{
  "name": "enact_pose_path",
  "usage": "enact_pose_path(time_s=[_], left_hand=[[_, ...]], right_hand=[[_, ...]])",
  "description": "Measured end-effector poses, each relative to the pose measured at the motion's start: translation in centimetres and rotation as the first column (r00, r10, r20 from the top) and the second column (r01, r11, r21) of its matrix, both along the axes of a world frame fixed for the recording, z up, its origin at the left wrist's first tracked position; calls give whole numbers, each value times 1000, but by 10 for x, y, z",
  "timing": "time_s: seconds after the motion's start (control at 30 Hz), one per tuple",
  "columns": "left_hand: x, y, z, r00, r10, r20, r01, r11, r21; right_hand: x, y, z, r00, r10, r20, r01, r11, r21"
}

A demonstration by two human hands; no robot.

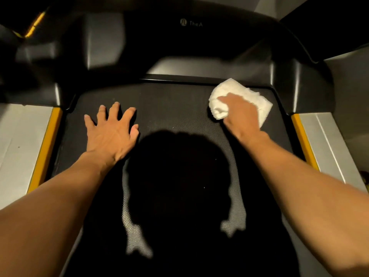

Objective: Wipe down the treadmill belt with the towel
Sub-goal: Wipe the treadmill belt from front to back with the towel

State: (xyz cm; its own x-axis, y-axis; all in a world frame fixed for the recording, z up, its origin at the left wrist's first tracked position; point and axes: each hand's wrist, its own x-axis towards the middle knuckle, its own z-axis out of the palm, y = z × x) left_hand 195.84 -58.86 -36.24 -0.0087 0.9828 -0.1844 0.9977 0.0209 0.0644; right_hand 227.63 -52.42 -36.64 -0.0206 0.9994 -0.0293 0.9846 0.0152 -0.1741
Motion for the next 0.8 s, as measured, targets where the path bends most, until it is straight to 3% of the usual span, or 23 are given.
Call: enact_pose_path(time_s=[0.1,0.17,0.27,0.37,0.47,0.63,0.7,0.8], left_hand=[[-1,-1,-1,1000,3,-8,-3,1000,21],[-1,1,1,1000,4,-8,-4,1000,20],[2,1,1,1000,17,1,-17,1000,15],[4,2,0,1000,25,16,-25,1000,4],[4,3,0,1000,25,5,-25,1000,-7],[7,3,4,1000,-5,-7,5,1000,13],[18,3,5,998,-57,-9,57,998,20],[35,6,3,996,-71,52,72,997,-21]], right_hand=[[-40,-36,-6,958,252,-137,-256,966,-16],[-45,-50,-3,940,279,-195,-297,952,-70],[-8,-28,6,989,142,-51,-134,983,126],[45,0,11,986,-167,-22,168,984,63],[52,-3,14,989,-140,-42,141,989,38],[26,-42,-7,985,139,-107,-122,981,148],[41,-32,-4,980,60,-191,-26,984,178],[63,-17,7,993,-117,-23,119,988,95]])
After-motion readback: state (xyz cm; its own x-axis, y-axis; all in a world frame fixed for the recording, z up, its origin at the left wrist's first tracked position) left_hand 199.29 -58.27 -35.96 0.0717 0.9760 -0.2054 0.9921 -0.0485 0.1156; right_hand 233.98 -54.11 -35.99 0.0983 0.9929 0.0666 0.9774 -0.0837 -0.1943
